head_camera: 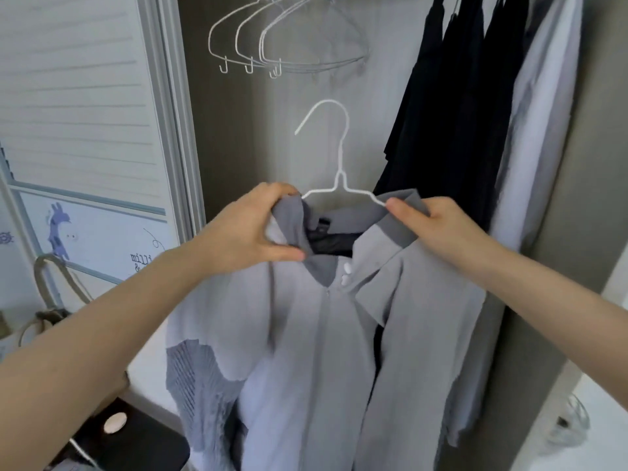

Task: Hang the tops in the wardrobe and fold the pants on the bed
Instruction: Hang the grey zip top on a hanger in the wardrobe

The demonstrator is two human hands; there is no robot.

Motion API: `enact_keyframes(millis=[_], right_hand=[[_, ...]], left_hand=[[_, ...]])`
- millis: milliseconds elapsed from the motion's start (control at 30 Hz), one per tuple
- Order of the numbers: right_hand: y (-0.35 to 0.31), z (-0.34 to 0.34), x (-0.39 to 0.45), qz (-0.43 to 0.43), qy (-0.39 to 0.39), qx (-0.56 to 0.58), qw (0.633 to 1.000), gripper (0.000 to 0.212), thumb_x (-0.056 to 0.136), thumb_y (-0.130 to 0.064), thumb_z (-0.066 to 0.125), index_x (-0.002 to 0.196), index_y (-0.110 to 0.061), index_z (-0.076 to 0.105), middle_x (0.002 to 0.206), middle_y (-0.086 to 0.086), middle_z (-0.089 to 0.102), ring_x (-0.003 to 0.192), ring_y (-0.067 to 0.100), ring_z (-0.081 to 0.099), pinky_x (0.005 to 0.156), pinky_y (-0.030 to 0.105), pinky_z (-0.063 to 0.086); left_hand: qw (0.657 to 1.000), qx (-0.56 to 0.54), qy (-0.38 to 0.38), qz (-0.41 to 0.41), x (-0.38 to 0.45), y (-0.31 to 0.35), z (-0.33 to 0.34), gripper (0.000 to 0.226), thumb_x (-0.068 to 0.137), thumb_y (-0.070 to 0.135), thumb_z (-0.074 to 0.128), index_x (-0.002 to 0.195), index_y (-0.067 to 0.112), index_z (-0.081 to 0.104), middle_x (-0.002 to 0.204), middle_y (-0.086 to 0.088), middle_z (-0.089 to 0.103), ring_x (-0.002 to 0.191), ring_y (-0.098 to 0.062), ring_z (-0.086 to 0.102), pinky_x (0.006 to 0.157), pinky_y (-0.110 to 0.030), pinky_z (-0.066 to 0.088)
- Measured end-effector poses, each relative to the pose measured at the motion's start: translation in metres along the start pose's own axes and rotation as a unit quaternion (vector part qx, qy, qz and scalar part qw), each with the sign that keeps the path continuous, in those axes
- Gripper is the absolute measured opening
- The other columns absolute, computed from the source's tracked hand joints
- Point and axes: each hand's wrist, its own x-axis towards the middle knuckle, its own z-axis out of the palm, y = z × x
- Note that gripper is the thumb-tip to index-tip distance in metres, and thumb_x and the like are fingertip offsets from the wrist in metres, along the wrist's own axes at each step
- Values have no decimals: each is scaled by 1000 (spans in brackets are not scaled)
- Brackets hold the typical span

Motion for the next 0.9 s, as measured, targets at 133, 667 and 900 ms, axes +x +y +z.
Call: enact_keyframes(millis=[133,667,900], right_hand=[[0,-17,5,25,41,24,999,44,90,-45,60,82,-2,71,81,10,70,74,15,62,73,33,46],[-13,-33,3,-27,-31,-60,997,40,92,-34,58,70,-2,65,63,1,62,60,6,56,61,19,44],[-16,-16,16,-34,41,-69,996,57,87,-47,62,91,10,62,73,18,59,67,14,50,63,29,38]], left_hand=[[988,60,29,-139,-21,-43,-9,76,72,28,84,135,26,41,127,0,56,110,-21,56,97,-35,45],[973,-128,7,-192,-27,-54,-32,29,97,9,55,86,29,73,89,9,74,94,-10,68,76,-13,51],[989,-102,67,-77,-7,-13,3,52,88,57,52,79,6,54,69,-9,50,63,-10,43,63,-30,35]])
